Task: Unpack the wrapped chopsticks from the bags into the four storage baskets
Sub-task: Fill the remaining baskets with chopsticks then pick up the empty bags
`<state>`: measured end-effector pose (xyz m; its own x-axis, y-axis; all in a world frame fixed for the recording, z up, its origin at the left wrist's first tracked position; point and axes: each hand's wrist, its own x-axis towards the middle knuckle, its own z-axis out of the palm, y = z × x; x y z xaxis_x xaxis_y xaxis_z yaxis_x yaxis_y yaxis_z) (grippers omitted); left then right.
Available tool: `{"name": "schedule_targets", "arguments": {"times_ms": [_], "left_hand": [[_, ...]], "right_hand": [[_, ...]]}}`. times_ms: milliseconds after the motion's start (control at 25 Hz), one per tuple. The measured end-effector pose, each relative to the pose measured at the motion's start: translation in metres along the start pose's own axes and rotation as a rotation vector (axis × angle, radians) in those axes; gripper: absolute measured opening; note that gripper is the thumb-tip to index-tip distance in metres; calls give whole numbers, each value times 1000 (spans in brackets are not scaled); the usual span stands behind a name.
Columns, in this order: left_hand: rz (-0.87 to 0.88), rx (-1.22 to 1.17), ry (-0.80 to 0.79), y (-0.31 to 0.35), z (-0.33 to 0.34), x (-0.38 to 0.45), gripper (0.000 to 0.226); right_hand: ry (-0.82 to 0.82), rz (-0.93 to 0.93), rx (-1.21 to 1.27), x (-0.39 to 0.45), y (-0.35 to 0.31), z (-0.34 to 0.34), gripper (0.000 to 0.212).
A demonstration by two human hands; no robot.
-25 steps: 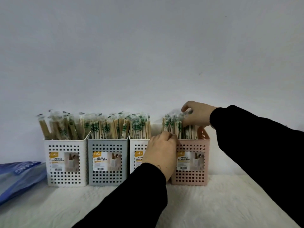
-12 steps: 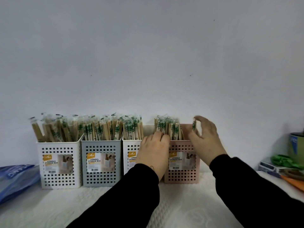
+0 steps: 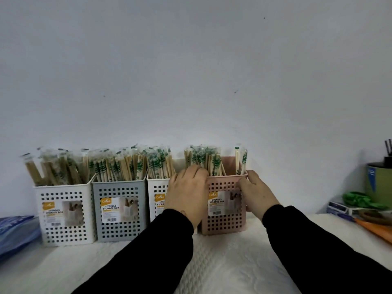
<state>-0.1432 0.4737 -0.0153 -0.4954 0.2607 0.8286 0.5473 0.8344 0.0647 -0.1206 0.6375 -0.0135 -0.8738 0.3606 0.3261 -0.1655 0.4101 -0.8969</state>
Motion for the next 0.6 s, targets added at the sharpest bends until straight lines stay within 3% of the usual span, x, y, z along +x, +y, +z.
{"name": "schedule_targets", "arguments": {"times_ms": [80, 200, 240, 440, 600], "left_hand": [[-10, -91, -1, -1, -5, -2, 20], [-123, -300, 38, 0, -13, -2, 23], [-151, -333, 40, 0, -15, -3, 23], [-11, -126, -47, -3, -10, -6, 27], [-25, -57, -74, -4, -15, -4, 21]], "right_hand": [[45, -76, -49, -1, -2, -1, 38], [315, -522, -346, -2, -12, -4, 55], [320, -619, -427, -1, -18, -1, 57], [2, -654, -588, 12, -44, 15, 62], [211, -611, -571, 21, -45, 17, 38]]}}
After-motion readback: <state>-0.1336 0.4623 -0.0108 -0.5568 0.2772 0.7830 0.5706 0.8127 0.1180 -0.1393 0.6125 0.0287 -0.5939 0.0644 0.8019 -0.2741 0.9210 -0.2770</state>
